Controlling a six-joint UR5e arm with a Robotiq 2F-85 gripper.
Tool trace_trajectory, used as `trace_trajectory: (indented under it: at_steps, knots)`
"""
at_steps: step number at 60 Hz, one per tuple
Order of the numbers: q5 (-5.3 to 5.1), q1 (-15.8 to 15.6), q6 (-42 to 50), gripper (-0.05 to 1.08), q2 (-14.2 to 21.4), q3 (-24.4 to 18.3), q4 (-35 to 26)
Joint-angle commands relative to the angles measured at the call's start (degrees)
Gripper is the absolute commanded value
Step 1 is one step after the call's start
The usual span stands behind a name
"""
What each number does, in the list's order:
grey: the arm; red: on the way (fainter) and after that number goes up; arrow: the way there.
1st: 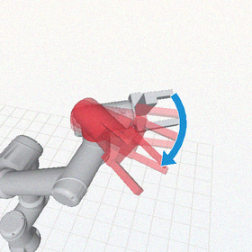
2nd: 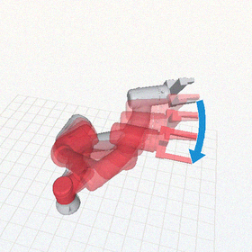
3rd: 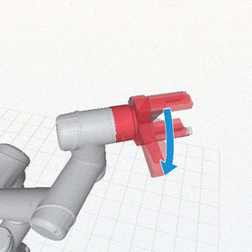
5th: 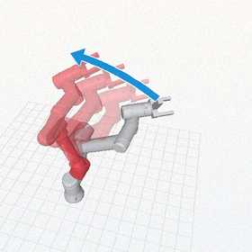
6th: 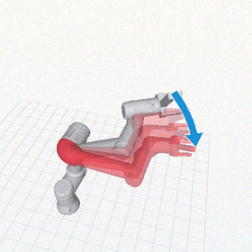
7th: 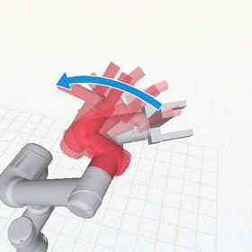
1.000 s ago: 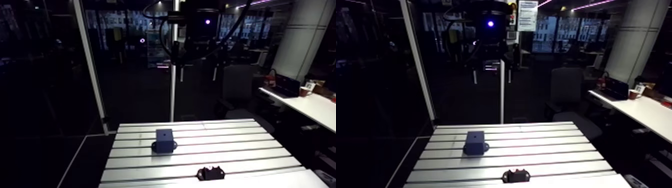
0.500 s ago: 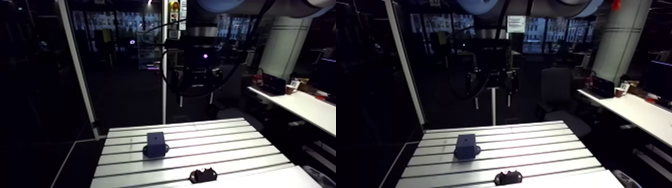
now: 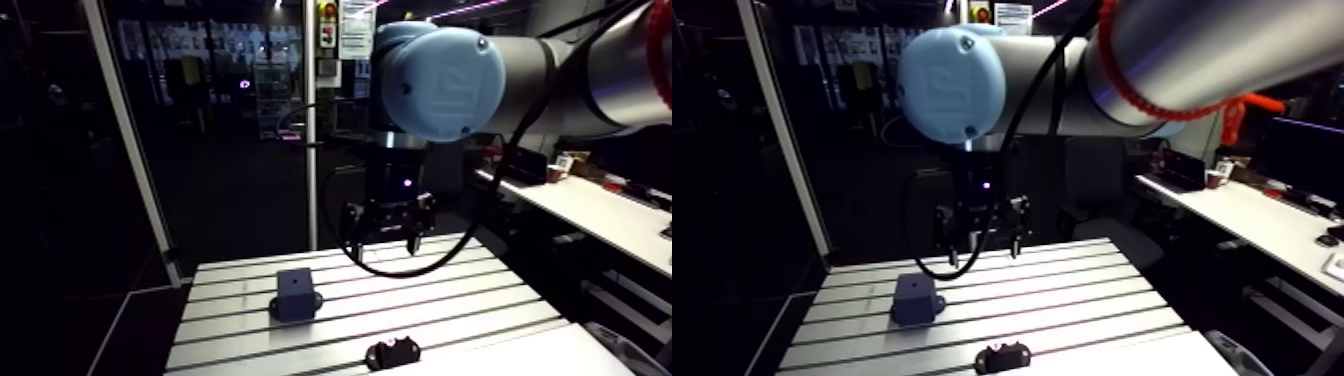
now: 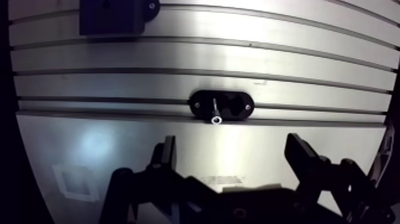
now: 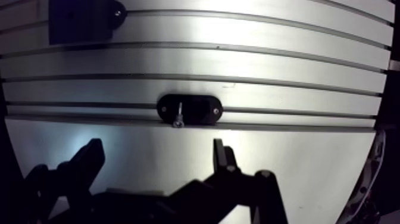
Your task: Pick up the M10 bolt and insert it into the hole until fully seated.
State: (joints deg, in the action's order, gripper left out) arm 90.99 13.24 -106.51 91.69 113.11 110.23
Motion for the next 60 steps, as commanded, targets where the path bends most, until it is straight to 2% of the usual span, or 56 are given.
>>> trace_trajectory:
  at_steps: [1, 13, 60]
  knots:
    - [-0.07, 1.06, -0.97, 0.01, -0.66, 3.95, 4.27]
    - [-0.07, 1.94, -1.71, 0.01, -1.9, 5.05, 7.01]
    - [-0.07, 2.23, -1.39, 0.03, -3.92, 8.92, 8.92]
